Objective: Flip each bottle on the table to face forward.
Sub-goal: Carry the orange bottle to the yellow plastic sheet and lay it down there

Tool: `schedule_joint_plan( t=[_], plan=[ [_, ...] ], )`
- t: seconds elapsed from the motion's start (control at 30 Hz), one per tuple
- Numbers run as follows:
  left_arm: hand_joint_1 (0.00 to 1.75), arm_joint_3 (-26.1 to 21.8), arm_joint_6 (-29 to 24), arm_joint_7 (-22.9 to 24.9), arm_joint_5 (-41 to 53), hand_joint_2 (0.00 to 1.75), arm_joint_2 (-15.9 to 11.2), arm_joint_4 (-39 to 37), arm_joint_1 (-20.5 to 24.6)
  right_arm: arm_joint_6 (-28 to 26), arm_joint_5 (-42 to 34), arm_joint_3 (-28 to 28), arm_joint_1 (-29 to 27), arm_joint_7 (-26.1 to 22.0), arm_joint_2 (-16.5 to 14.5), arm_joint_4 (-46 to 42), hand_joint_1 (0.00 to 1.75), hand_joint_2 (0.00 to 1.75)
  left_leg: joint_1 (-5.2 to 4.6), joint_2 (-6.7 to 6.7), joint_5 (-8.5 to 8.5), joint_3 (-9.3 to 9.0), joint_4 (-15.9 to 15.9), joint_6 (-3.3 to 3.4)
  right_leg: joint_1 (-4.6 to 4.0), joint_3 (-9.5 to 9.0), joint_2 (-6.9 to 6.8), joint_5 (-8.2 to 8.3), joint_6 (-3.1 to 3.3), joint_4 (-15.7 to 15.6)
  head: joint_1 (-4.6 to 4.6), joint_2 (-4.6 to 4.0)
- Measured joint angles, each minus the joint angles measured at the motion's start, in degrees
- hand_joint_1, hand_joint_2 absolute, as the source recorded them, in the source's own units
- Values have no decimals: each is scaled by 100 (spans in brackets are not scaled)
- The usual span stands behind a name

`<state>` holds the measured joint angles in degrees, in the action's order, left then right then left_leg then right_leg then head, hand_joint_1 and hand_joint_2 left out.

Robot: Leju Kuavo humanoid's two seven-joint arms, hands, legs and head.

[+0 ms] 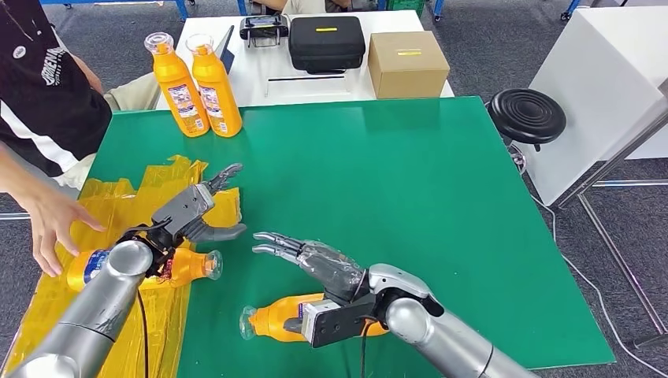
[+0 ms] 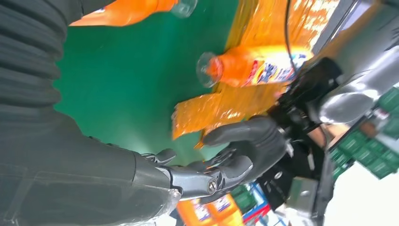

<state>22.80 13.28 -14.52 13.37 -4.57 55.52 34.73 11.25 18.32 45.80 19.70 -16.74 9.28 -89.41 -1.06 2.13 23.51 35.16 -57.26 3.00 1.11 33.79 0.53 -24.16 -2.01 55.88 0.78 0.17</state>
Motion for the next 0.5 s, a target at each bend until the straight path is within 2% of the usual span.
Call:
schedule_joint_plan(
  t=[0.2, 0.5],
  plan=[
    [0, -424, 40, -9, -55, 175, 152, -76, -161, 246, -243, 337, 193, 242, -60, 220, 0, 175, 2, 0, 0, 0, 1, 0, -1, 0, 0, 0, 0, 0, 0, 0],
    [0, -818, 110, 13, -66, 175, 254, -90, -277, 212, -130, 707, 278, 766, -94, 706, 0, 175, 1, 4, 0, 0, 0, 0, 1, 0, -1, 0, 0, 0, 1, 0]
  ],
)
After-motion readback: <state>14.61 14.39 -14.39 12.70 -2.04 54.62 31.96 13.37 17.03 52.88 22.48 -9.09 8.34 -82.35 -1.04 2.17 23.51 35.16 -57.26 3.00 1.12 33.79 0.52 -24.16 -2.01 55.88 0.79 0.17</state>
